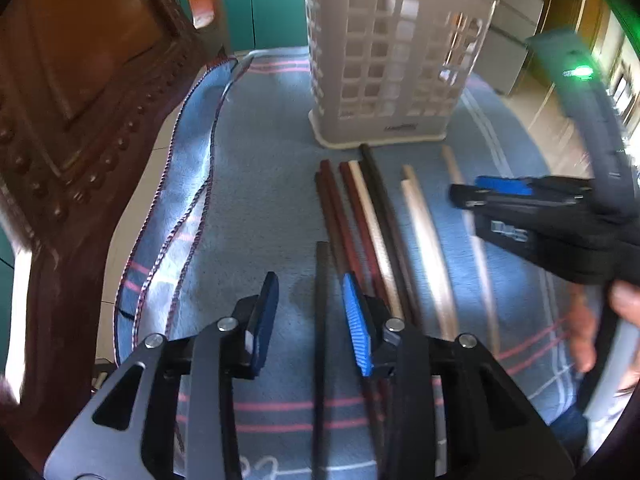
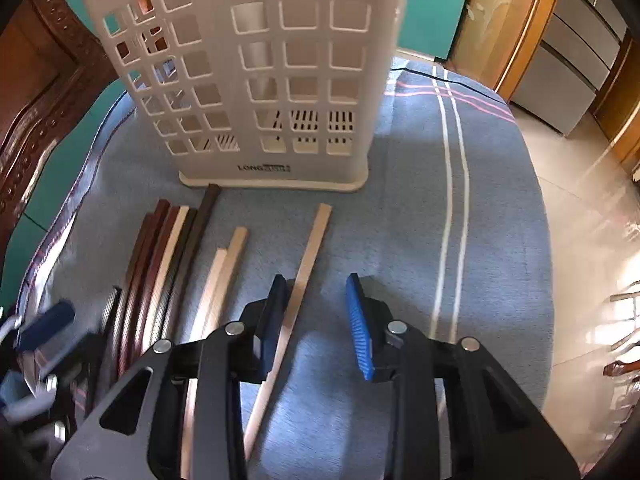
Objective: Organize utensils
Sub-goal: 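Grasp a black chopstick with the left tool while the right tool grasps a light wooden chopstick, then lift both held chopsticks and carry them above the white basket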
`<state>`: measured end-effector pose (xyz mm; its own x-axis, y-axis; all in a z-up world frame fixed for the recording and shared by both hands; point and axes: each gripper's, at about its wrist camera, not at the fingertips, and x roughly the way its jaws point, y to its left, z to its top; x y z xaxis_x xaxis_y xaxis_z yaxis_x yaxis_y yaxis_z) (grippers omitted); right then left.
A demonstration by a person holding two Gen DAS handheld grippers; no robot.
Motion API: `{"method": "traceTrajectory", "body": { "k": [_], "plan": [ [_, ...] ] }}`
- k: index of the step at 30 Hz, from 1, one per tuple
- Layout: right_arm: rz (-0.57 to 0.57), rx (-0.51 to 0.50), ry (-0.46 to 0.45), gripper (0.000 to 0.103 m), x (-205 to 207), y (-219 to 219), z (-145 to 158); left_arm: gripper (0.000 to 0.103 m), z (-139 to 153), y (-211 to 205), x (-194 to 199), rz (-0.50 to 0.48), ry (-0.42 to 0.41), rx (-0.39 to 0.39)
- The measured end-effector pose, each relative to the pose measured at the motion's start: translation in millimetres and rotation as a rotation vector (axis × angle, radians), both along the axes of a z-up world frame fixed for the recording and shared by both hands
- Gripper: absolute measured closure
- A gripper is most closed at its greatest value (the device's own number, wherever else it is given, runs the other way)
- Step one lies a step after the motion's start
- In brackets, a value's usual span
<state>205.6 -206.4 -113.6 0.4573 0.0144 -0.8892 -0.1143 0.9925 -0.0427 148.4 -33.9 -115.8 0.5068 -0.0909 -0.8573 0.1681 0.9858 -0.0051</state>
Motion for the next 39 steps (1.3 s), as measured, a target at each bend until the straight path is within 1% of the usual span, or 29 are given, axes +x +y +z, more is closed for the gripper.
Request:
{"method": "traceTrajectory", "body": {
  "k": [3,9,10,11,12,13,14,16,18,19,21,22,23,26,28,31,33,35,37,39],
  "plan": [
    [0.018,-0.009,0.002,0.070,-3.7,-4.5,0.6,0.072,-8.0,-0.8,5.3,0.004,0.032,0.045],
    [0.033,-0.032,0.000,0.070,-1.1,-5.9,1.4,0.072,-9.5,-5.1,10.3,0.004,0.039,0.056],
    [0.034,-0.038,-0.001,0.070,1.6,-7.0,-2.2,0.072,-9.0,-4.8,10.7,0.011,0.042,0.050],
    [0.037,-0.044,-0.002,0.070,6.6,2.5,-4.9,0.077,-9.4,-5.2,13.8,0.019,0.047,0.039],
    [0.044,-0.048,-0.004,0.071,8.5,4.7,-3.9,0.085,-8.2,-4.1,11.3,0.021,0.052,0.015],
    [0.059,-0.027,0.001,0.082,10.1,7.7,-2.9,0.088,-7.9,-4.4,11.1,0.022,0.053,0.010],
    [0.067,-0.009,0.007,0.088,10.8,14.2,-0.5,0.096,-7.1,-5.0,10.5,0.023,0.053,0.013],
    [0.074,-0.010,0.008,0.090,9.7,16.1,2.0,0.096,-6.4,-5.9,9.4,0.036,0.056,0.005],
    [0.087,0.033,0.016,0.093,8.2,14.0,4.7,0.096,-0.6,-3.9,9.0,0.047,0.046,-0.020],
    [0.088,0.054,0.014,0.096,5.9,11.2,8.3,0.096,7.0,-3.2,5.9,0.048,0.028,-0.034],
    [0.086,0.076,-0.013,0.096,0.9,6.1,24.9,0.096,25.6,-1.4,-1.0,0.052,-0.015,-0.062],
    [0.084,0.100,-0.020,0.096,-2.0,1.4,33.6,0.096,40.0,0.4,-4.7,0.055,-0.046,-0.085],
    [0.083,0.118,-0.030,0.096,-4.5,-2.9,42.4,0.096,59.0,2.3,-10.1,0.057,-0.086,-0.109],
    [0.079,0.176,-0.103,0.096,-16.6,-17.6,84.0,0.096,104.2,3.8,-21.4,0.052,-0.202,-0.144],
    [0.074,0.203,-0.150,0.096,-21.6,-27.5,108.7,0.096,141.7,3.1,-26.5,0.042,-0.307,-0.179],
    [0.068,0.258,-0.222,0.096,-27.1,-34.4,142.2,0.096,183.2,1.9,-34.3,0.018,-0.426,-0.230],
    [0.070,0.288,-0.272,0.096,-29.5,-37.1,166.8,0.096,207.5,0.5,-31.9,0.006,-0.500,-0.258],
    [0.075,0.307,-0.334,0.096,-26.2,-42.9,191.3,0.096,228.9,0.5,-25.3,0.019,-0.549,-0.296],
    [0.073,0.322,-0.386,0.096,-22.7,-38.3,212.8,0.096,241.8,4.5,-17.7,0.047,-0.570,-0.364],
    [0.063,0.348,-0.445,0.096,-20.9,-47.3,238.5,0.096,250.1,11.1,-4.7,0.114,-0.619,-0.405]
  ]
}}
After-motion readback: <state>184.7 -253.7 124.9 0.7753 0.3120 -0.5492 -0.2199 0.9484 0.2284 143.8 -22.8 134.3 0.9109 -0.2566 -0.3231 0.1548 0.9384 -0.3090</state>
